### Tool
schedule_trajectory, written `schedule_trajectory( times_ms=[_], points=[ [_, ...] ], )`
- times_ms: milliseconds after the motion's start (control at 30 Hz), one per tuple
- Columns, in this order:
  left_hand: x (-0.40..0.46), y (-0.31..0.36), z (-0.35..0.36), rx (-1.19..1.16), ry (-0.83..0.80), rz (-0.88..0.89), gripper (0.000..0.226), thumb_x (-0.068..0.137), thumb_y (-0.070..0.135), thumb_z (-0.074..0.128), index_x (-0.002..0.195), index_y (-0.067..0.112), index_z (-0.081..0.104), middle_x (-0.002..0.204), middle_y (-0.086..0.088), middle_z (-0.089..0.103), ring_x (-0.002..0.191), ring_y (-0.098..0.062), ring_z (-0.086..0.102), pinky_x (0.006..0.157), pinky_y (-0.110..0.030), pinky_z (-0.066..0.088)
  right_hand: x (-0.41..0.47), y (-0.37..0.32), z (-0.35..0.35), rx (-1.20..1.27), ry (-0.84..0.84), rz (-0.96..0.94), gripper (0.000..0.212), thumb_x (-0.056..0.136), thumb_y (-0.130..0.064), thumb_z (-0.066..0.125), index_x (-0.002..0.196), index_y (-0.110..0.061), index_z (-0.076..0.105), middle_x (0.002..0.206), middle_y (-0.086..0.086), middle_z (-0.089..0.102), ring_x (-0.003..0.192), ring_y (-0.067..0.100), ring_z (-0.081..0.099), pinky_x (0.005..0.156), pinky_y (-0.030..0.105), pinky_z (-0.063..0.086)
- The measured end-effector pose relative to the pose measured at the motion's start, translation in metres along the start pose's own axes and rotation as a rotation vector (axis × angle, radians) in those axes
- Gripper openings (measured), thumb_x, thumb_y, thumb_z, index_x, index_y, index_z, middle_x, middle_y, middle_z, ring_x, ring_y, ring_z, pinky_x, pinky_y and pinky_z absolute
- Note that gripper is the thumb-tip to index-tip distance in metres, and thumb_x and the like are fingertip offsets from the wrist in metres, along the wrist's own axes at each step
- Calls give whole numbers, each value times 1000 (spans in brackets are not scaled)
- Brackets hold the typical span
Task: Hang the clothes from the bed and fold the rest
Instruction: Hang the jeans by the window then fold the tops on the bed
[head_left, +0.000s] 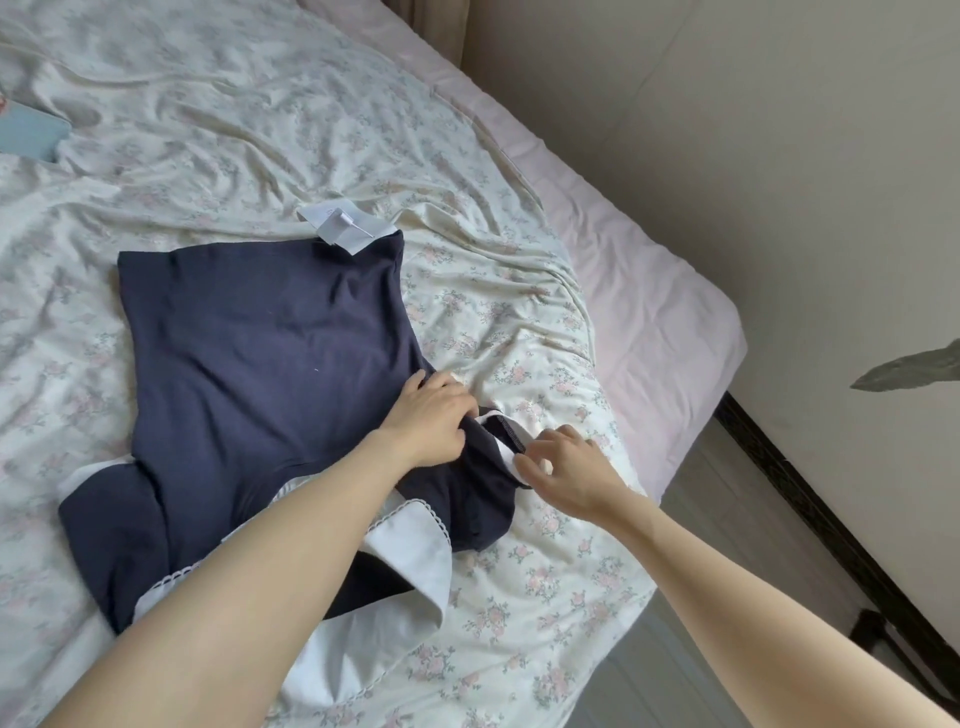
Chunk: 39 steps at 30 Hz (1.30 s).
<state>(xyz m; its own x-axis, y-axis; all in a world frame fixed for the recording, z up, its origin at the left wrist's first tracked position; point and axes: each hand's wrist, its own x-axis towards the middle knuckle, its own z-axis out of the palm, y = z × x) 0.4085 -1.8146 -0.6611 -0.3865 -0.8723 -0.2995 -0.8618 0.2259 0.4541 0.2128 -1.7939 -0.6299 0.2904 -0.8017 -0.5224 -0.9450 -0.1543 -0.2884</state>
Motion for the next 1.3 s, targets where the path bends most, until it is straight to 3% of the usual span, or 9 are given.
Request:
schedule_trajectory(
  times_ms=[167,267,367,567,700,800,900,1067,1300],
  points=[
    [-17,-8,7,26,238,70,21,80,15,52,100,18,57,105,7,59,112,-14,47,91,-27,26,6,0,5,-79,174,213,39,96,-35,33,65,-17,48,65,1,57,68,26,50,52,29,31],
    [-31,-8,16,-63,338,77,15,76,5,56,85,11,67,91,3,68,111,-20,54,93,-35,34,19,-7,9,-74,205,177,24,94,-37,40,109,-27,56,92,-1,68,83,24,60,59,29,38],
    [-40,-5,21,-133,456,115,17,65,-5,66,74,8,71,83,0,70,96,-27,63,78,-38,46,34,-17,10,-160,174,93,48,92,-42,48,137,-35,32,110,0,58,92,25,60,59,30,35],
    [-43,-2,29,-209,517,130,23,65,-6,62,84,4,73,93,-7,70,93,-26,65,72,-40,56,61,-27,3,-120,246,187,25,92,-25,44,99,-21,67,97,3,64,86,30,60,64,32,41],
    [-36,0,40,-178,253,53,47,86,15,54,133,18,51,145,-2,41,139,-19,27,111,-34,24,57,-2,-19,422,318,548,23,84,-14,47,80,-16,69,82,5,64,83,29,60,73,34,49],
    [-25,3,48,-24,-21,10,58,94,31,39,148,30,17,158,6,0,144,-16,-12,115,-45,-4,45,4,-21,543,438,449,23,90,-17,46,97,-12,67,92,7,68,84,24,61,73,33,49],
    [-15,2,48,29,-92,-40,55,97,30,33,148,32,12,157,7,-9,142,-18,-19,113,-54,-7,27,-6,-5,401,233,169,24,91,-38,50,101,-19,60,89,-4,65,83,15,59,72,31,45],
    [-5,-2,38,73,-186,-36,54,99,29,28,148,37,7,156,9,-13,142,-20,-20,113,-56,-7,20,8,14,-4,211,335,15,91,-23,43,88,-10,49,83,5,55,97,30,49,69,34,33],
    [-58,-15,21,-240,292,-287,38,94,17,41,131,22,50,152,2,26,143,-13,10,116,-42,3,30,-23,14,35,464,432,40,88,-7,42,127,-13,44,128,8,43,117,28,39,93,41,32]
  ],
)
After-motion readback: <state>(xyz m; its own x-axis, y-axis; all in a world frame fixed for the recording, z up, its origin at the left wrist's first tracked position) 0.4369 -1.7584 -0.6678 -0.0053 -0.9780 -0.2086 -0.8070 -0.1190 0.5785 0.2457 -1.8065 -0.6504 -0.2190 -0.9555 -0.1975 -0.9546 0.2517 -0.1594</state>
